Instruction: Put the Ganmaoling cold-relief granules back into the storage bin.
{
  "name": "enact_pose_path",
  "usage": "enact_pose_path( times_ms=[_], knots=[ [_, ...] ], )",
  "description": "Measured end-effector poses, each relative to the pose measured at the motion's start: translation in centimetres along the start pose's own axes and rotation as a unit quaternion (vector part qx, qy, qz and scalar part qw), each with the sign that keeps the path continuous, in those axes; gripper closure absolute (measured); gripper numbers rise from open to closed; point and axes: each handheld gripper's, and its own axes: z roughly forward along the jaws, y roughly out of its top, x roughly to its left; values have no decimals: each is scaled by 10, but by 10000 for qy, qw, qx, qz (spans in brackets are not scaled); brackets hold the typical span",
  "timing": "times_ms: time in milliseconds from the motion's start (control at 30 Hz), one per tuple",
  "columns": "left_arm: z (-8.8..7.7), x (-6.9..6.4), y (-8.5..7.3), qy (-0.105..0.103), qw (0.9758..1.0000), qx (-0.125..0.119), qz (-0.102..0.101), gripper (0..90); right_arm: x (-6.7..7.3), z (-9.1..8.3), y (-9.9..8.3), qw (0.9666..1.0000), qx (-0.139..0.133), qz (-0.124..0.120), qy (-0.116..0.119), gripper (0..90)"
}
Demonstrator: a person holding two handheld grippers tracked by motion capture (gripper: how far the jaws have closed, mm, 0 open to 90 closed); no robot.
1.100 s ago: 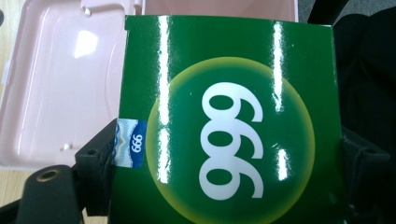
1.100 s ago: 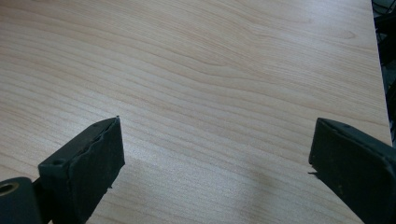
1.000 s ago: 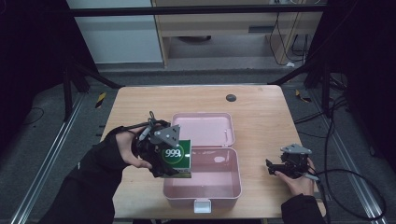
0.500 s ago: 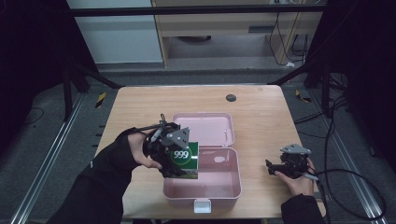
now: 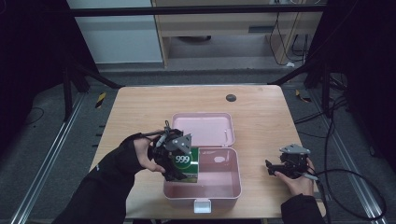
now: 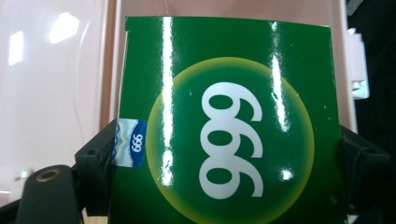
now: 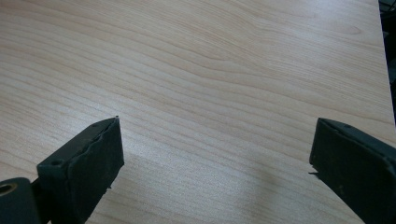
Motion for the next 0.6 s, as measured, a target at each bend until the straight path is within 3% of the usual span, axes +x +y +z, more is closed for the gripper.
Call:
enact_pose_path(
  times_ms=[600],
  knots=[
    [28,0,-14,-54,9999,90,-127,144,1,1,0,10000,61,-30,15,28]
  ],
)
